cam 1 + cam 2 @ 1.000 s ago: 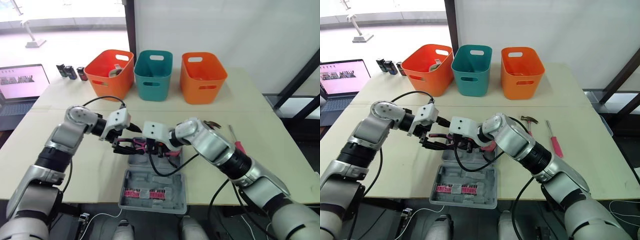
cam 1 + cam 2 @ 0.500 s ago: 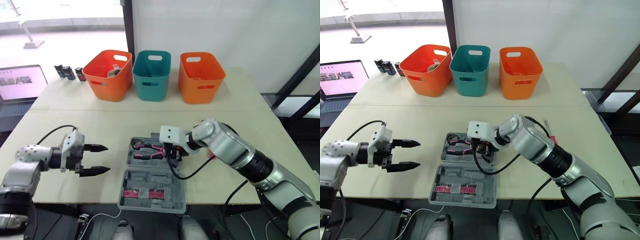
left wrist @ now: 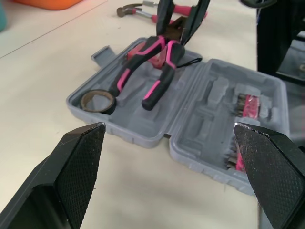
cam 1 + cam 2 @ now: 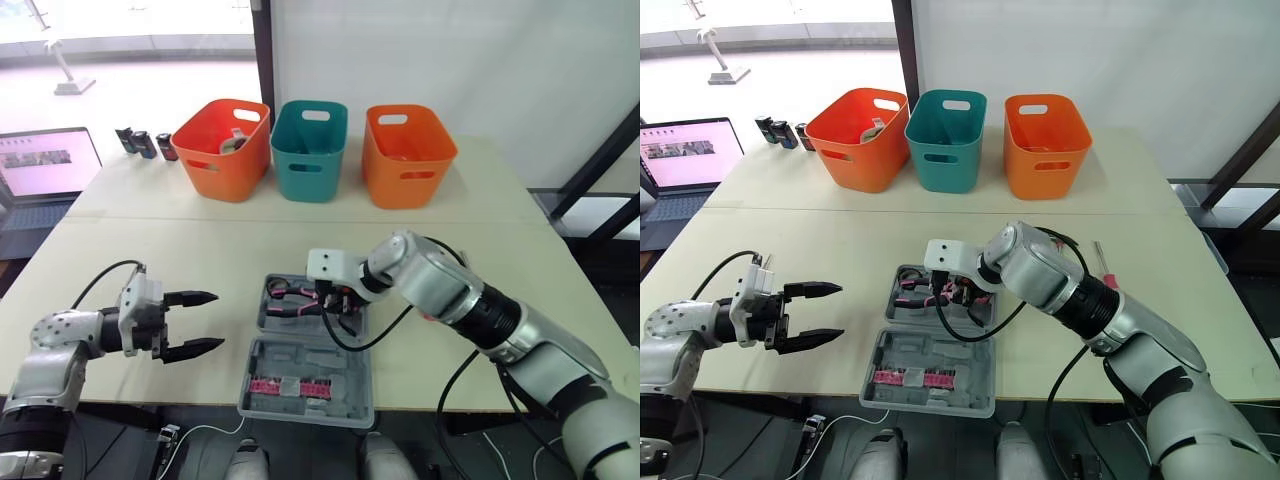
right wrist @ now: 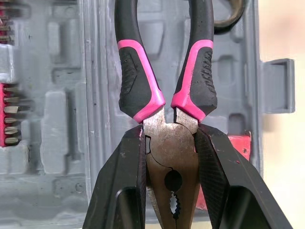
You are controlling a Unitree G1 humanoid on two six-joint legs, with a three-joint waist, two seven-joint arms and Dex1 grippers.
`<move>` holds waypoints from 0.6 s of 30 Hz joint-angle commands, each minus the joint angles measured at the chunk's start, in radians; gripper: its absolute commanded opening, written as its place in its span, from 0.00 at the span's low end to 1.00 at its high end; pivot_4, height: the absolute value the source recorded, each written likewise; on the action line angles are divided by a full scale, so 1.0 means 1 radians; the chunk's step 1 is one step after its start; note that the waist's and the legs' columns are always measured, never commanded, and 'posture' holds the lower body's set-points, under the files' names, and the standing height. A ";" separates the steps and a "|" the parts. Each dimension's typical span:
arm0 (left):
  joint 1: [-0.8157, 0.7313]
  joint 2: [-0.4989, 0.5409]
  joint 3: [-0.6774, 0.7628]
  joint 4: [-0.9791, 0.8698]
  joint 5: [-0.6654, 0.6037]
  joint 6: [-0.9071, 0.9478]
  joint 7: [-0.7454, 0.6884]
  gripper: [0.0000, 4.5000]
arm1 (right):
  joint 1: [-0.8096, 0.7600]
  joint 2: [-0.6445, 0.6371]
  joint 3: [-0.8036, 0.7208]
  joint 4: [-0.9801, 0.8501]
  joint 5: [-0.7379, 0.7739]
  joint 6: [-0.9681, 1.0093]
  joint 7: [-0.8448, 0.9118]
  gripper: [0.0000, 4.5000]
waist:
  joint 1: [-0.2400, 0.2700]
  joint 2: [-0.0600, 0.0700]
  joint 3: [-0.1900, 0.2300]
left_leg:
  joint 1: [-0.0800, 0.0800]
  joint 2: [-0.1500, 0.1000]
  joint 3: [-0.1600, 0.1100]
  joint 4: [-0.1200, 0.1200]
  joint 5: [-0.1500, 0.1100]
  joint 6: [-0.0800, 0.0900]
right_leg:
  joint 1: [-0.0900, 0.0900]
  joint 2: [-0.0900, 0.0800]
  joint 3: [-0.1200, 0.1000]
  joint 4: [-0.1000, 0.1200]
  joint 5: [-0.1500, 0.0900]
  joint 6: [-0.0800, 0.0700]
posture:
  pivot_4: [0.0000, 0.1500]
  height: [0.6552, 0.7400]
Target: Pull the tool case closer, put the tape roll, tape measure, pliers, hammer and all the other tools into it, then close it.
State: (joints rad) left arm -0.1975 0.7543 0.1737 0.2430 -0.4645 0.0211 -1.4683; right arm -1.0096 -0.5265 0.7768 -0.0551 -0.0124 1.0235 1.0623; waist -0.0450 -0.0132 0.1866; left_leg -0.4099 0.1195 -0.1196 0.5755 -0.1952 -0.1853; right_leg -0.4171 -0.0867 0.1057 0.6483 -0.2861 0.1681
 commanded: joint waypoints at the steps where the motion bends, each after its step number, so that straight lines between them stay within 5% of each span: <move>1: -0.027 0.005 0.011 -0.004 -0.021 -0.012 -0.017 1.00 | -0.040 0.021 -0.004 -0.004 -0.008 -0.001 0.006 0.22 | 0.000 0.000 0.000 | 0.000 0.000 0.000 0.000 0.000 0.000 | 0.000 0.000 0.000 0.000 0.000 0.000 | 1.00 1.00; 18: -0.072 -0.031 -0.014 0.003 0.008 -0.030 0.003 1.00 | -0.074 0.116 0.058 0.129 -0.049 -0.026 -0.001 0.22 | -0.002 0.000 0.000 | 0.000 0.000 0.000 0.000 0.000 0.000 | 0.000 0.000 0.000 0.000 0.000 0.000 | 1.00 1.00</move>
State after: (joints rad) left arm -0.2636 0.7241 0.1604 0.2616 -0.4553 0.0084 -1.4681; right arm -1.0505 -0.4246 0.8488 0.0819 -0.0513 1.0156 1.0650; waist -0.0468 -0.0132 0.1866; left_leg -0.4100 0.1195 -0.1196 0.5754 -0.1952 -0.1853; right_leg -0.4175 -0.0866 0.1057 0.6486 -0.2860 0.1682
